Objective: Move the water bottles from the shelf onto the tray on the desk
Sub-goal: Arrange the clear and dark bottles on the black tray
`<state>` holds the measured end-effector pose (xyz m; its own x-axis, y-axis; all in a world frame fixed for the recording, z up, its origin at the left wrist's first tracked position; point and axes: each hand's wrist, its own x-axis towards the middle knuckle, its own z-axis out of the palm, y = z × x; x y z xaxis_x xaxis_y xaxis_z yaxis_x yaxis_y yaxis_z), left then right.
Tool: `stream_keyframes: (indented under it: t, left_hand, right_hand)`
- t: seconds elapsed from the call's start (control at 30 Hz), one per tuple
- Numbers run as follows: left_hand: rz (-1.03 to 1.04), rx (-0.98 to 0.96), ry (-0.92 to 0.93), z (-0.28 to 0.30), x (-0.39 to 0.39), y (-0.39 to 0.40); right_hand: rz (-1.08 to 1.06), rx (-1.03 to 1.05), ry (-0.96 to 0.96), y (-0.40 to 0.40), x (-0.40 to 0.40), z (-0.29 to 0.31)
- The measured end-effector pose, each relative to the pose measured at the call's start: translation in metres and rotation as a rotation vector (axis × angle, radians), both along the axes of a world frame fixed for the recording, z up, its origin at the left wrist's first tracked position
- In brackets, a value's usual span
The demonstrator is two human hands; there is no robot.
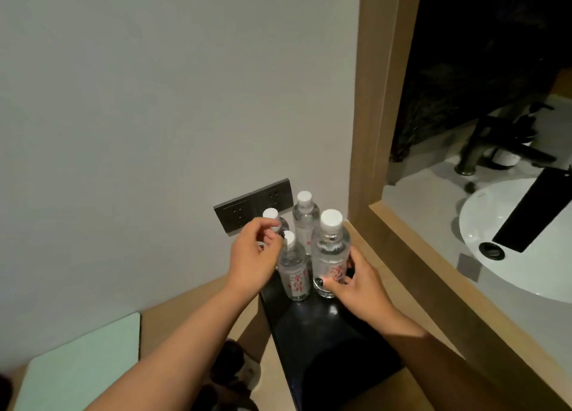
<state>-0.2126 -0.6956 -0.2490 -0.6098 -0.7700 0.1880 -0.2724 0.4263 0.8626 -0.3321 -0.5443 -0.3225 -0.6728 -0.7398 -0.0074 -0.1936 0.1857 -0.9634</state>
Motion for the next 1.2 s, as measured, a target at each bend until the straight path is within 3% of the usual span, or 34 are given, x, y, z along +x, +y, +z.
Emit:
stream_keyframes:
  t: [0.13, 0.3, 0.47, 0.6, 0.97, 1.2]
  left_hand:
    - [-0.052, -0.113, -0.143, -0.013, -0.008, -0.013]
    - [-0.239, -0.163, -0.198, -0.027, -0.013, -0.016]
    - [-0.254, -0.213, -0.206, -0.032, -0.013, -0.023]
    - [-0.242, -0.224, -0.203, -0.035, -0.015, -0.023]
    - [-0.217, -0.128, -0.164, -0.037, -0.010, -0.018]
    - [-0.270, -0.032, -0.291, -0.022, 0.007, -0.019]
  right_hand:
    - [-0.065, 0.060, 0.006, -0.020, -0.027, -0.006]
    - [-0.064, 0.168, 0.023, -0.042, -0.042, -0.023]
    - [-0.128, 0.160, 0.159, -0.047, -0.037, -0.050]
    - [-0.122, 0.170, 0.043, -0.050, -0.036, -0.055]
    - [-0.111, 0.148, -0.061, -0.052, -0.035, -0.068]
    - [-0.092, 0.227, -0.041, -0.049, -0.032, -0.063]
